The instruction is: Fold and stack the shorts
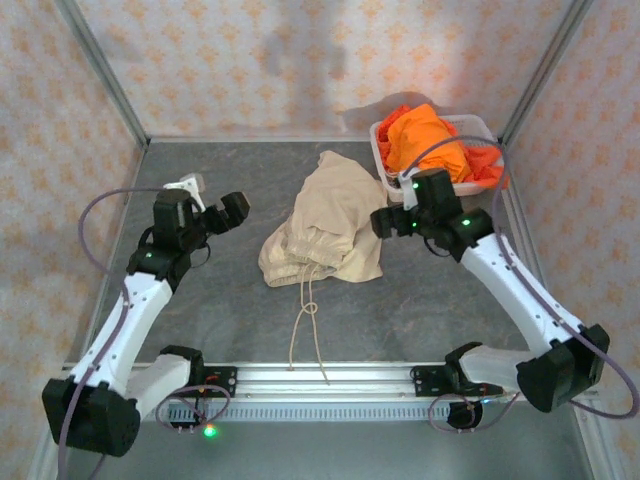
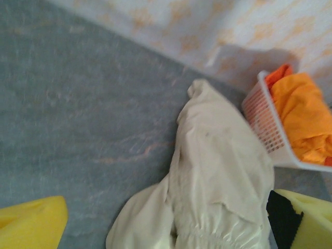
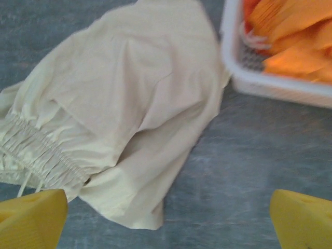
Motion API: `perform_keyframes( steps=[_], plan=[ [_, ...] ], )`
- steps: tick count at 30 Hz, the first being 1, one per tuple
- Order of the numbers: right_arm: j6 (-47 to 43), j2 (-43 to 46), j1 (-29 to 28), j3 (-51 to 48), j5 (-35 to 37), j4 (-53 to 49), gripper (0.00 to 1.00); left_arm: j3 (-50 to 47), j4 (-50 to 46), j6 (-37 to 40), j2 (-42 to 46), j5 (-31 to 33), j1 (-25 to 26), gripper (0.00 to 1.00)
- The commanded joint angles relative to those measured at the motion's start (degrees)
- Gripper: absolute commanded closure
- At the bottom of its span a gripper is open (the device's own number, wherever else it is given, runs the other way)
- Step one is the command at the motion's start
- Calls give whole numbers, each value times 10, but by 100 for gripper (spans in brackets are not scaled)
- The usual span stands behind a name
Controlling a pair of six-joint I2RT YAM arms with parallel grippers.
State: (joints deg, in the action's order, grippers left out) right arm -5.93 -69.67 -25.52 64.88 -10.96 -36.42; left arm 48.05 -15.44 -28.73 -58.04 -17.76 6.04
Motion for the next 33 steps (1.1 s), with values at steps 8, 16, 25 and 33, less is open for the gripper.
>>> perform_keyframes(
  steps=[8, 16, 25, 33],
  plan=[
    [116, -111, -141, -49, -7, 167, 0, 5, 19, -62, -170, -82, 83, 6],
    [117, -98, -150, -77, 43, 176, 0, 98, 6, -84, -313, -110, 164, 18],
    [128, -36, -150, -121, 93, 155, 0, 124, 8, -104, -403, -99, 199, 50],
    [137, -61, -139, -116, 78, 168, 0, 195, -63, -58, -321, 4, 178, 100]
  ],
)
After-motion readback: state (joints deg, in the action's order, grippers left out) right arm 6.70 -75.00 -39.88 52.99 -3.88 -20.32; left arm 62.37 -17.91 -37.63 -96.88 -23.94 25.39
